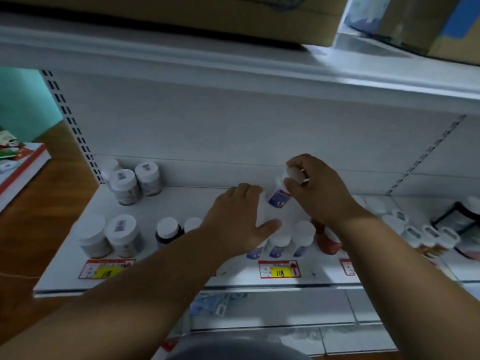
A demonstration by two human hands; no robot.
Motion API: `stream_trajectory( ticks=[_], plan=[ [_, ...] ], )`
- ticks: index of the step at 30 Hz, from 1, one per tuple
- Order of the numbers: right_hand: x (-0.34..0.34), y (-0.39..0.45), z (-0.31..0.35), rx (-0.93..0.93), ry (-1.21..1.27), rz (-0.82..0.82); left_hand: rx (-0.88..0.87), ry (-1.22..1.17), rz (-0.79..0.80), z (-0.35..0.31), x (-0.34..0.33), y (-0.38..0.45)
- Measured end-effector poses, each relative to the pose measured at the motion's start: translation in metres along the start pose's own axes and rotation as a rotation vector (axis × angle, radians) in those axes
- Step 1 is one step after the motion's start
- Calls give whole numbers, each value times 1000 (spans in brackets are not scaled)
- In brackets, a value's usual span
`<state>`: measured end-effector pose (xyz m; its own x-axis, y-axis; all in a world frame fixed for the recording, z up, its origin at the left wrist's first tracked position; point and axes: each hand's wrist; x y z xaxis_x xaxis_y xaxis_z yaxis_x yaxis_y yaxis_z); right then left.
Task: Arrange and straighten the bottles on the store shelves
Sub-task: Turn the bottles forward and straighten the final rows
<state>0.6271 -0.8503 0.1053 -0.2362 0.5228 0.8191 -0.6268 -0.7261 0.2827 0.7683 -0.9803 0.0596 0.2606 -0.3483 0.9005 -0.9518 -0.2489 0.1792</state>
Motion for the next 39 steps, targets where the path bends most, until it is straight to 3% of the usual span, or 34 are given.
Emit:
stream_trajectory(
  ticks=[8, 14, 24, 28, 32, 39],
  plan=[
    [-48, -2, -48, 55, -75, 255, 163, 225, 269, -21, -48, 15],
    [-56, -2, -57, 138, -53, 362, 231, 212, 192, -32, -68, 17],
    [-54, -2, -57, 190, -21, 373, 223, 215, 132, -29, -73, 16],
    [-53, -4, -48, 189, 6, 297, 218, 221, 100, -29, -62, 12],
    [-57, 6, -16, 237, 51, 194, 253, 173, -18, -13, -25, -9],
    [-98, 26, 76, 286, 149, 222, 412, 229, -93, 72, 44, -62]
  ],
)
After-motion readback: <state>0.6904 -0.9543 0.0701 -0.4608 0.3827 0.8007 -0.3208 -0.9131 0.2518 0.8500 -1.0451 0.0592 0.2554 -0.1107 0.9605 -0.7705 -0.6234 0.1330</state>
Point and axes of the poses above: each hand's wrist, its own y-axis towards the middle knuckle, its own x-axis out of the back of the hand, z = x × y, and after that the axes turned 3 degrees about z, right-handed
